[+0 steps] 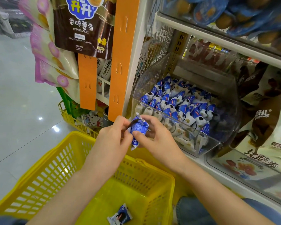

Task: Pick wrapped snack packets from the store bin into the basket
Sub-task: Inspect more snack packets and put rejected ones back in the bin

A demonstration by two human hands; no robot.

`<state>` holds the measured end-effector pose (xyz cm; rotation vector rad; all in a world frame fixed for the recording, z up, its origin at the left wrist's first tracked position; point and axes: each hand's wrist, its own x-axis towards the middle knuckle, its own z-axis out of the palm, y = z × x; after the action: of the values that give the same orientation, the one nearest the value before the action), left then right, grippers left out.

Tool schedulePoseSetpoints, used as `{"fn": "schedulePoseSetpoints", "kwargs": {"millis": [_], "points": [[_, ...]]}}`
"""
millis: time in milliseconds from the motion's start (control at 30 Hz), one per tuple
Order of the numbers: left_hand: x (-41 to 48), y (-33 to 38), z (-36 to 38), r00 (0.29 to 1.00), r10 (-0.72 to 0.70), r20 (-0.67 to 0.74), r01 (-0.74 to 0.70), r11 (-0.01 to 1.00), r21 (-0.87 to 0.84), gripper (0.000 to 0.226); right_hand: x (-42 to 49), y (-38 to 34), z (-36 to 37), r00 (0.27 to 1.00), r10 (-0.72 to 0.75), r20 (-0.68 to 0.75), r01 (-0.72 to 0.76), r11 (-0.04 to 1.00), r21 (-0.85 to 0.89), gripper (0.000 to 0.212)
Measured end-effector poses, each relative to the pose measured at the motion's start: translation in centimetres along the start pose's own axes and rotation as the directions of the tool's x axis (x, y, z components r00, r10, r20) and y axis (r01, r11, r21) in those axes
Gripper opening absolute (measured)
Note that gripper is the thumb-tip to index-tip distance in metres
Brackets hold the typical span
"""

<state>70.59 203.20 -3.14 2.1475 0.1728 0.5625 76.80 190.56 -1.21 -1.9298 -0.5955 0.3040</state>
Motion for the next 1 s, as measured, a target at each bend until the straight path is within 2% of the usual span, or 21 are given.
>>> {"fn": "schedulePoseSetpoints", "kwargs": {"millis": [100, 200, 233, 267, 333, 367, 400, 433, 500, 533, 600, 700, 800, 867, 1000], "points": [[0.5, -0.1, 0.1, 0.999, -0.039, -0.031, 0.038, 0.999, -0.029, 0.013, 0.3, -0.1, -0.1, 1.000, 0.006, 0.014, -0.007, 1.000, 0.030, 0.050], [1.4, -0.1, -0.5, 0.986, -0.169, 0.017, 0.169, 0.972, -0.166, 0.023, 0.6, -0.3, -0.4, 0.996, 0.019, 0.082, -0.028, 0.994, 0.110, 0.064], [1.6, 0.0, -0.7, 0.973, -0.224, 0.050, 0.229, 0.942, -0.244, 0.026, 0.6, -0.4, -0.6, 0.996, 0.026, 0.090, -0.039, 0.989, 0.146, 0.061], [1.7, 0.2, -0.9, 0.958, -0.273, 0.093, 0.288, 0.891, -0.351, 0.030, 0.7, -0.5, -0.7, 0.996, 0.031, 0.084, -0.045, 0.983, 0.178, 0.052], [1.8, 0.8, -1.0, 0.911, -0.343, 0.229, 0.411, 0.702, -0.582, 0.032, 0.8, -0.5, -1.0, 0.998, 0.020, 0.056, -0.032, 0.977, 0.212, 0.028], [1.8, 1.1, -0.9, 0.884, -0.354, 0.305, 0.465, 0.601, -0.650, 0.030, 0.9, -0.5, -1.2, 1.000, 0.005, 0.030, -0.011, 0.978, 0.209, 0.020], [1.7, 1.3, -0.9, 0.865, -0.350, 0.360, 0.500, 0.542, -0.675, 0.029, 1.0, -0.3, -1.4, 1.000, -0.013, 0.010, 0.011, 0.982, 0.188, 0.018], [1.6, 1.2, -0.8, 0.865, -0.328, 0.381, 0.502, 0.560, -0.659, 0.030, 1.0, -0.5, -1.5, 1.000, -0.022, -0.014, 0.024, 0.983, 0.183, 0.016], [1.4, 0.8, -0.6, 0.905, -0.232, 0.356, 0.405, 0.723, -0.560, 0.038, 0.8, -0.6, -1.7, 1.000, -0.016, -0.013, 0.018, 0.977, 0.210, 0.001], [1.4, 0.8, -0.7, 0.922, -0.180, 0.342, 0.344, 0.784, -0.516, 0.039, 0.8, -0.6, -1.8, 1.000, -0.002, -0.016, 0.006, 0.977, 0.214, 0.015], [1.3, 0.9, -0.8, 0.924, -0.131, 0.360, 0.308, 0.813, -0.494, 0.034, 0.6, -0.7, -2.0, 0.999, 0.046, -0.018, -0.041, 0.974, 0.224, 0.036], [1.3, 1.3, -0.7, 0.896, -0.135, 0.423, 0.342, 0.817, -0.465, 0.015, 0.1, -0.7, -2.4, 0.996, 0.028, -0.089, -0.013, 0.986, 0.169, 0.017], [1.5, 0.8, -0.2, 0.935, -0.164, 0.313, 0.257, 0.925, -0.281, 0.013, -0.3, -0.7, -2.4, 0.985, 0.013, -0.171, 0.005, 0.995, 0.104, 0.013], [1.7, 0.9, -0.1, 0.950, -0.170, 0.260, 0.242, 0.930, -0.275, 0.016, -0.5, -0.9, -2.5, 0.976, -0.014, -0.215, 0.026, 0.998, 0.056, 0.014], [2.4, 1.3, -0.1, 0.907, -0.169, 0.385, 0.356, 0.794, -0.492, 0.015, -0.5, -1.7, -3.2, 0.972, -0.098, -0.213, 0.096, 0.995, -0.021, 0.025]]}}
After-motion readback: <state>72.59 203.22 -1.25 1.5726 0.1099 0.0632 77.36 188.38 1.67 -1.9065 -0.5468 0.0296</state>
